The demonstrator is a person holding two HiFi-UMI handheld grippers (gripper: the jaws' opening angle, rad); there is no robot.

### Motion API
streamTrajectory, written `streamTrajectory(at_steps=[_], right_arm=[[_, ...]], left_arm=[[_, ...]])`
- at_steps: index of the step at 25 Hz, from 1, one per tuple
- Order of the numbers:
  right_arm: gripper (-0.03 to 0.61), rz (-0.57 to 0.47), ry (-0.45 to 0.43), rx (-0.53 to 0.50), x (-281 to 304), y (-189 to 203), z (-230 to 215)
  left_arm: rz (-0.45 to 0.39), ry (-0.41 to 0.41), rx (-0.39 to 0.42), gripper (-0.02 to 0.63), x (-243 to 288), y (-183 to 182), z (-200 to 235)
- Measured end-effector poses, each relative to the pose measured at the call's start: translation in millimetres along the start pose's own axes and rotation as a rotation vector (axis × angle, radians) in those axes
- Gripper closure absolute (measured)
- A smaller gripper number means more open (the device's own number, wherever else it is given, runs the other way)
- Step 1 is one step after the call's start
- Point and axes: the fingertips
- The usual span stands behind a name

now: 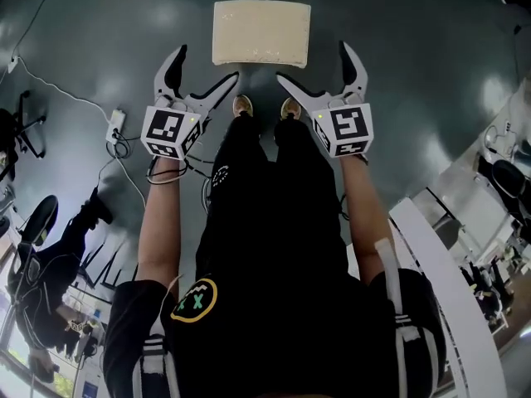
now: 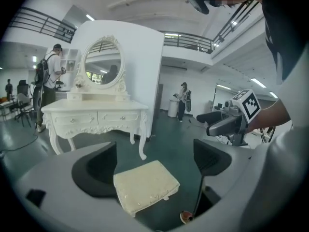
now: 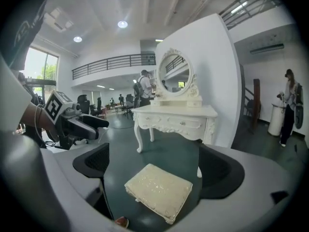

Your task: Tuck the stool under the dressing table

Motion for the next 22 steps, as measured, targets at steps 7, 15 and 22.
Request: streamTrajectory(at_steps=[7,15,22], right_arm=[[0.0,0.145,-0.046,0.056,55.7,115.3,13.8],[0.0,0.314,-0.085,0.158,140.5,265.5,47.1],[-0.006,0.446,-0.099,0.26,167.8,369.9,38.6]], left_arm=[[0.142,-0.058,-0.09,0.126,46.7,104.5,51.7],[0.286,-0.111,-0.181,0.126,99.8,239.5,138.7],[0.432,-0.187,-0.28,0.126,139.1,332.5,167.5]])
Point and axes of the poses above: the fingertips, and each gripper's own axes: x forward along the fingers, z to its left, y out of its underside, and after that the axes turned 14 degrees about -x, right-handed
